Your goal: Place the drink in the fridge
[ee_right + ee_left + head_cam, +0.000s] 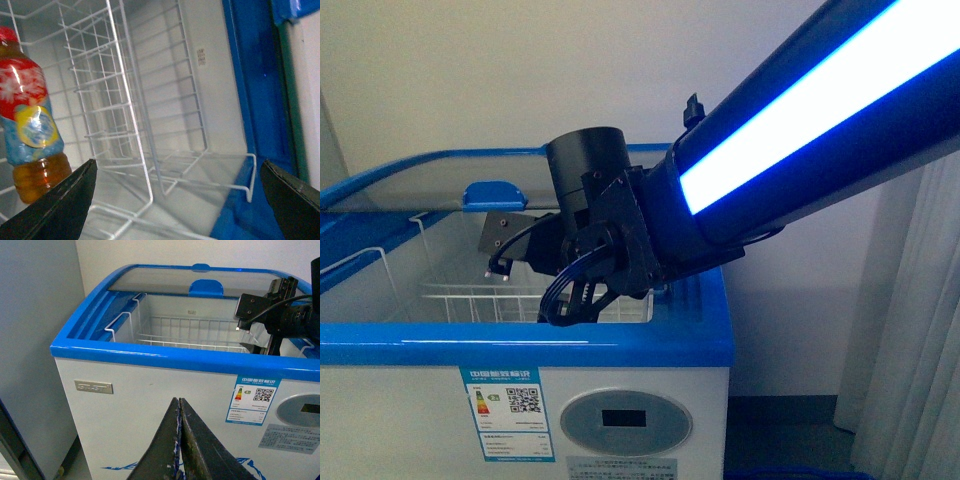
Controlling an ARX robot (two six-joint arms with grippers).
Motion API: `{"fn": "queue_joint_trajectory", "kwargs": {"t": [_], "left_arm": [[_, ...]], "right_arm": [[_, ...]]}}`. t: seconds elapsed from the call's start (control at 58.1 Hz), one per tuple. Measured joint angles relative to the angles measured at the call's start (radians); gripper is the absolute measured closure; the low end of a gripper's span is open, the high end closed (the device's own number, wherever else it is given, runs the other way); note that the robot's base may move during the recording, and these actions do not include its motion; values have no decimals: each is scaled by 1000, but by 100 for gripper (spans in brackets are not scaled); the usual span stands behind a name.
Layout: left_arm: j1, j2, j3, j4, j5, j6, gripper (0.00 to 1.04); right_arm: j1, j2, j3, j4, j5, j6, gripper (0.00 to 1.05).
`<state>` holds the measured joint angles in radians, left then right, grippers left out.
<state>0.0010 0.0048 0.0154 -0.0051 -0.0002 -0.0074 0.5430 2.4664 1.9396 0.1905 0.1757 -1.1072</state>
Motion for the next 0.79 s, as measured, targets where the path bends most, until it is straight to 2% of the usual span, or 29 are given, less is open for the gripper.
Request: {"fn": "queue_joint_trajectory", "kwargs": {"t": [0.103,0.138,0.379,0.482,0.603,0.792], "left_arm": [[0,0,0,0,0,0,102],[0,0,0,0,0,0,102],[0,0,0,0,0,0,102],[0,0,0,0,0,0,102],[0,0,0,0,0,0,102],[0,0,0,0,0,0,102]], "right_arm": [[-12,-47,-26,-23,-19,42,7],[-16,-76,-39,-49,-53,72,7],[-12,-284,-145,-231,-257,389,7],[-23,-362,-201,-233,-279,517,7],[-98,-503,-306,-175,-192,736,7],[-243,-736,-496,-174,125,1046,7]]}}
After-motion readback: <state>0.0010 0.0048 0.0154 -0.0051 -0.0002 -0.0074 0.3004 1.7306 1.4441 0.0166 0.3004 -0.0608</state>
